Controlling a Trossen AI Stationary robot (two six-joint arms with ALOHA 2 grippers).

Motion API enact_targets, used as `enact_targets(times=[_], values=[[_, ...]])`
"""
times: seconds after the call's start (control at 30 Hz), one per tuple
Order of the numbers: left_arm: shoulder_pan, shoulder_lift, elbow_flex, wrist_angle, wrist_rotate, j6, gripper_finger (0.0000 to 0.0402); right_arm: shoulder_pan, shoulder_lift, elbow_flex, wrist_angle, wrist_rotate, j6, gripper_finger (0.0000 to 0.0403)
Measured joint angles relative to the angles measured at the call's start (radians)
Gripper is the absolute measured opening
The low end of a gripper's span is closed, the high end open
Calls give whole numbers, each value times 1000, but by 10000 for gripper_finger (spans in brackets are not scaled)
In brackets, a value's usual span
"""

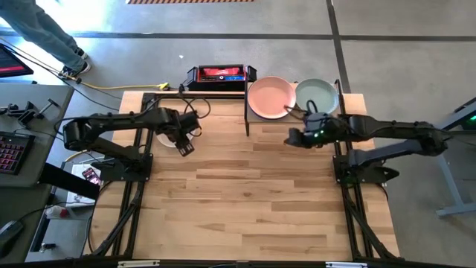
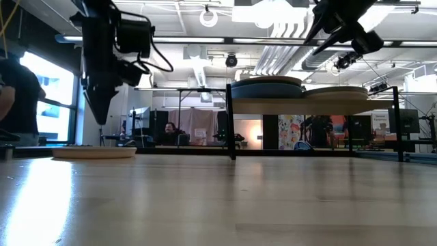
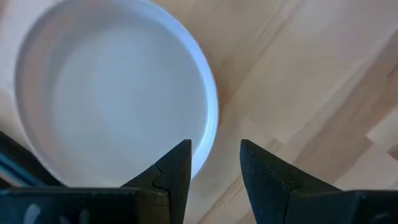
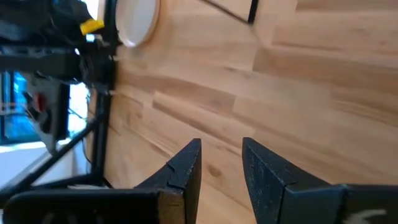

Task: Place and stack plates onto a shelf
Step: Stack the gray plate on top of the green plate on the shelf

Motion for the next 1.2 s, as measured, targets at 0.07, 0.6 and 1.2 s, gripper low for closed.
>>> enact_targets(times=[0.07, 0.6, 1.2], values=[[0, 0, -30, 32, 1, -6, 127, 22, 23, 0, 2, 0, 0, 97], [0, 1, -153, 162, 20, -7, 127, 71, 86, 0, 34, 0, -2, 97], [-1, 190, -152, 227, 44, -106, 127, 71, 86, 0, 36, 0, -18, 97]])
